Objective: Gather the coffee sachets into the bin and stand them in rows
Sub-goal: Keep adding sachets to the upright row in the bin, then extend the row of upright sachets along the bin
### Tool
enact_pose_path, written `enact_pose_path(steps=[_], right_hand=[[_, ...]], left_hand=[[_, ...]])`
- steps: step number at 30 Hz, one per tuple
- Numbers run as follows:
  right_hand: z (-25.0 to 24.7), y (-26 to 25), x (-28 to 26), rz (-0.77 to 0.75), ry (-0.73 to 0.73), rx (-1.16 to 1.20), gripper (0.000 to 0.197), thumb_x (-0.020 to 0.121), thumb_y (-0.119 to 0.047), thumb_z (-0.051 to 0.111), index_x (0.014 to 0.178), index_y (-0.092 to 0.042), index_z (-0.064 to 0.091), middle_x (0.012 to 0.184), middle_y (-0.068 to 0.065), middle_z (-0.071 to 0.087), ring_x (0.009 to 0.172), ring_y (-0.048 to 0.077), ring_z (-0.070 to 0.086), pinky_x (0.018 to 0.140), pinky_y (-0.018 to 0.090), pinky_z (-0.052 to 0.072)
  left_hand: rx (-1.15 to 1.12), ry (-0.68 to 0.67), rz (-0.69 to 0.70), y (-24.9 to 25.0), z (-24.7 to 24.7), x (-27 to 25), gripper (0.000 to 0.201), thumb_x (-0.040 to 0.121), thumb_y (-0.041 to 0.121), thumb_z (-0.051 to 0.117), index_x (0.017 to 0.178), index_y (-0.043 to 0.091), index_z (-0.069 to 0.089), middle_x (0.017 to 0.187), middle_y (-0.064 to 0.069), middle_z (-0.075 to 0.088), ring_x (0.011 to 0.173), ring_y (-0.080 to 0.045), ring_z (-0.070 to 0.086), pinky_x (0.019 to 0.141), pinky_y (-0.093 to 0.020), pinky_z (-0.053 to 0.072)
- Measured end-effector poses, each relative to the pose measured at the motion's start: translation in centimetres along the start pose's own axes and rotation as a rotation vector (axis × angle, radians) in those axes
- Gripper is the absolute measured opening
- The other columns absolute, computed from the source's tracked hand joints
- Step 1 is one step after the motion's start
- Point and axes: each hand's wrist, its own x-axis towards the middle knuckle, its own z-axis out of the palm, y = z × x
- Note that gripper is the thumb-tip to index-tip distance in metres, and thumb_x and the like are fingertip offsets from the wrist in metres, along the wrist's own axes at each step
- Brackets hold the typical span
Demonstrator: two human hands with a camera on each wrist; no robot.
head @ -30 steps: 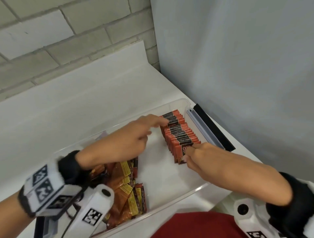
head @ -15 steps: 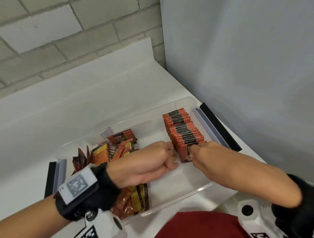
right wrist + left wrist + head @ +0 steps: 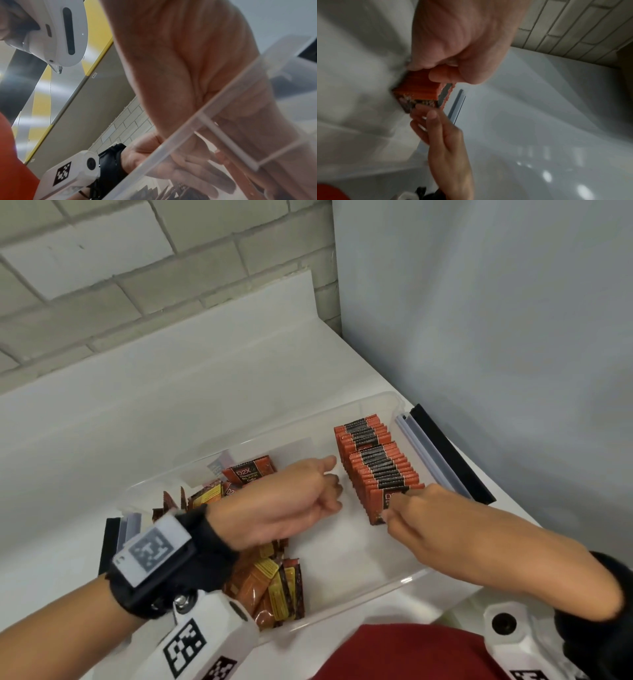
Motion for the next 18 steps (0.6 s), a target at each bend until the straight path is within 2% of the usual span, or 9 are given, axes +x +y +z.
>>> enact_pose_path(steps=[2, 5, 8, 11, 13, 14, 16, 18], right_hand=[[0.0, 0.2, -0.1, 0.024, -0.002, 0.042, 0.034, 0.104, -0.032, 0.032, 0.071, -0.03, 0.038, 0.08, -0.01, 0.052, 0.068, 0.008, 0.054, 0.06, 0.018, 0.042], [-0.6, -0.1, -0.4, 0.014, -0.003, 0.074, 0.034, 0.102, -0.04, 0.032, 0.071, -0.03, 0.045, 0.079, -0.008, 0.058, 0.066, 0.009, 0.059, 0.061, 0.02, 0.044], [-1.6, -1.3, -0.6, -0.046, -0.012, 0.063, 0.035, 0.101, -0.042, 0.031, 0.073, -0.028, 0.047, 0.076, -0.008, 0.056, 0.064, 0.008, 0.056, 0.059, 0.019, 0.039], [-2.3, -3.3, -0.3, -0.094, -0.049, 0.097, 0.03, 0.1, -0.045, 0.032, 0.085, -0.029, 0.053, 0.077, -0.01, 0.055, 0.067, 0.003, 0.053, 0.063, 0.019, 0.043], [-2.4, -4.6, 0.5, -0.107, -0.074, 0.201, 0.025, 0.1, -0.043, 0.036, 0.102, -0.032, 0.058, 0.089, -0.011, 0.063, 0.078, 0.001, 0.06, 0.074, 0.024, 0.052], [-2.4, -5.1, 1.0, -0.112, -0.083, 0.252, 0.023, 0.1, -0.042, 0.038, 0.11, -0.033, 0.057, 0.098, -0.012, 0.064, 0.086, 0.002, 0.062, 0.081, 0.026, 0.053], [-2.3, -5.9, 2.3, -0.118, -0.109, 0.323, 0.029, 0.099, -0.042, 0.041, 0.126, -0.036, 0.047, 0.114, -0.011, 0.062, 0.097, 0.004, 0.061, 0.089, 0.027, 0.05], [-2.1, -6.4, 3.5, -0.106, -0.163, 0.38, 0.042, 0.098, -0.044, 0.042, 0.138, -0.034, 0.033, 0.126, -0.006, 0.056, 0.108, 0.007, 0.058, 0.094, 0.026, 0.047]], left_hand=[[0.03, 0.042, 0.021, 0.8, -1.5, -1.0, 0.074, 0.087, -0.024, 0.034, 0.152, 0.008, 0.018, 0.134, -0.01, 0.047, 0.133, -0.018, 0.039, 0.099, -0.028, 0.041], [0.24, 0.008, 0.075, 2.1, -4.9, -3.4, 0.065, 0.091, -0.014, 0.043, 0.148, 0.016, 0.033, 0.148, -0.002, 0.042, 0.135, -0.01, 0.04, 0.113, -0.032, 0.033], [0.69, -0.005, 0.16, 2.8, -8.7, -5.6, 0.049, 0.098, 0.002, 0.048, 0.136, 0.033, 0.05, 0.136, 0.018, 0.055, 0.126, 0.006, 0.048, 0.113, -0.031, 0.033], [1.066, 0.022, 0.168, 2.9, -11.2, -7.3, 0.04, 0.101, 0.014, 0.045, 0.125, 0.044, 0.053, 0.128, 0.023, 0.058, 0.121, 0.009, 0.049, 0.107, -0.023, 0.039], [1.218, 0.038, 0.148, 2.5, -12.2, -7.9, 0.039, 0.101, 0.016, 0.042, 0.117, 0.05, 0.052, 0.127, 0.024, 0.056, 0.121, 0.005, 0.05, 0.101, -0.016, 0.041], [1.275, 0.048, 0.142, 2.2, -12.5, -8.1, 0.041, 0.101, 0.014, 0.041, 0.115, 0.052, 0.049, 0.127, 0.025, 0.054, 0.121, 0.003, 0.049, 0.1, -0.016, 0.041], [1.384, 0.061, 0.131, 1.7, -13.1, -8.2, 0.051, 0.1, 0.006, 0.04, 0.114, 0.056, 0.042, 0.131, 0.023, 0.048, 0.122, 0.0, 0.046, 0.102, -0.021, 0.04], [1.483, 0.029, 0.115, 1.4, -13.4, -8.4, 0.065, 0.095, -0.003, 0.04, 0.116, 0.058, 0.035, 0.134, 0.024, 0.042, 0.12, 0.001, 0.045, 0.101, -0.019, 0.039]])
